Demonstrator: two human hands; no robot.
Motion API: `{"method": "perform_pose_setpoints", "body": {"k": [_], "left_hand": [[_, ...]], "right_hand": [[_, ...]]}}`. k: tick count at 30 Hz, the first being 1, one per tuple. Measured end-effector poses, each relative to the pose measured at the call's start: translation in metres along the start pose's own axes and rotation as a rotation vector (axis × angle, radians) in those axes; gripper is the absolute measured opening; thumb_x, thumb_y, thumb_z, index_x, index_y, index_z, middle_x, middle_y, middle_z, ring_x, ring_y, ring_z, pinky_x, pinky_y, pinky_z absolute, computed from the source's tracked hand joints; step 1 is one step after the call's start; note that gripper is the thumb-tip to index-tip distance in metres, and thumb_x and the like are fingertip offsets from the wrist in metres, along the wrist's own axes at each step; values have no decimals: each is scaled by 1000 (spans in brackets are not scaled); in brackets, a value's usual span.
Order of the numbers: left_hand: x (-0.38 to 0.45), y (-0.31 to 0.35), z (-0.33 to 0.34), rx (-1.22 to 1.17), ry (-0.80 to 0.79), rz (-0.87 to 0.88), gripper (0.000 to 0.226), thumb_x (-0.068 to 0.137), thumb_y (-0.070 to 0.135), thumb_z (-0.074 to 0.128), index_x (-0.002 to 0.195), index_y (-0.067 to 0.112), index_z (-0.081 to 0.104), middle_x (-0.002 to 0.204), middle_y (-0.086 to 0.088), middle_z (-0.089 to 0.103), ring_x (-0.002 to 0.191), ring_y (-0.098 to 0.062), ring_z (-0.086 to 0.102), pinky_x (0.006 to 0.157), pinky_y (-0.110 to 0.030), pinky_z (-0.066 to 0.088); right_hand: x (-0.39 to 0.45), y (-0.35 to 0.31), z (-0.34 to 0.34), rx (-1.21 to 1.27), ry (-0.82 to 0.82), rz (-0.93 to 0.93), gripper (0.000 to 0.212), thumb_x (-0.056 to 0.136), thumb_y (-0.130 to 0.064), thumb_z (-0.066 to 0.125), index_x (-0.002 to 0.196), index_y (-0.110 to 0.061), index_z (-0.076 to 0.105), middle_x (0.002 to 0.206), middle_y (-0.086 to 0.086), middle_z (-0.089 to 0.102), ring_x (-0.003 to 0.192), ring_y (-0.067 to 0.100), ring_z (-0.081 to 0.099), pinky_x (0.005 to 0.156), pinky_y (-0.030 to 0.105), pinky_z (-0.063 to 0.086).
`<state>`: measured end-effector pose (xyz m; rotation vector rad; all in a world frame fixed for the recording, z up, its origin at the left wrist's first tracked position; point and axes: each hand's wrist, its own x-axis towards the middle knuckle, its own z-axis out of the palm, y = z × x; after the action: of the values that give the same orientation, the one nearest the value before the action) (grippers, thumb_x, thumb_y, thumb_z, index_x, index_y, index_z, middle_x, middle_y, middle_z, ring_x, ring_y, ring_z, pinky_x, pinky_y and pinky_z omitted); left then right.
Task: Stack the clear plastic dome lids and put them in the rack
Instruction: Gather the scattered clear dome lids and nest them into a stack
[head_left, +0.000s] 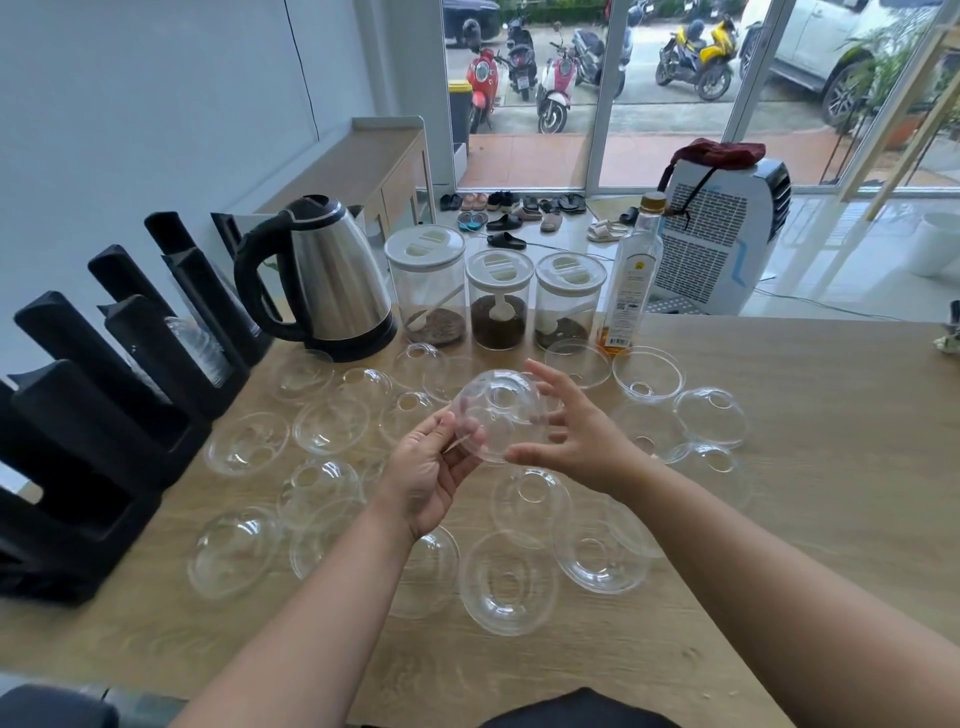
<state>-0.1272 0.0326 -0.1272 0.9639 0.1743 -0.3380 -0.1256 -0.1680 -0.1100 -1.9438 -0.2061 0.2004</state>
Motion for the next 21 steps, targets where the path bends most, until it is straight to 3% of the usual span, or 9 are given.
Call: {"method": "perform_pose_setpoints", "body": {"k": [3,5,7,15,21], "left_hand": [[-2,-3,-2,0,-5,-2,27,102,13,42,122,7,60,76,1,72,66,-9,69,68,-23,59],[-3,-4,-4,2,-1,8,25,102,12,43,117,6,61,75,0,71,65,-10,68,68,-24,59],[-4,-2,-5,-18,7,10,25,101,14,44,115,8,64,77,-2,71,68,-11,69,70,-26,59],[-3,-1,-11,-71,105,-27,36,101,26,48,133,11,57,99,-3,73,84,-13,73,72,-30,61],[-3,-3,-19,59,125,-39,45,96,15,56,140,12,50,112,-1,70,93,-15,70,85,-34,56]], "right_hand": [[0,1,1,437,-69,154,90,69,-28,82,145,-28,35,125,15,60,102,24,66,91,42,55],[1,1,1,541,-79,180,85,69,-19,80,143,-21,38,112,19,63,92,27,66,91,50,52],[2,1,2,531,-72,173,86,67,-16,82,142,-21,40,107,14,63,90,26,66,89,50,53],[3,9,10,414,-66,174,86,65,-6,83,141,-18,44,120,16,59,93,25,65,89,45,56],[4,12,11,338,-61,189,74,76,11,73,136,-23,49,113,13,62,88,22,64,91,39,56]]}}
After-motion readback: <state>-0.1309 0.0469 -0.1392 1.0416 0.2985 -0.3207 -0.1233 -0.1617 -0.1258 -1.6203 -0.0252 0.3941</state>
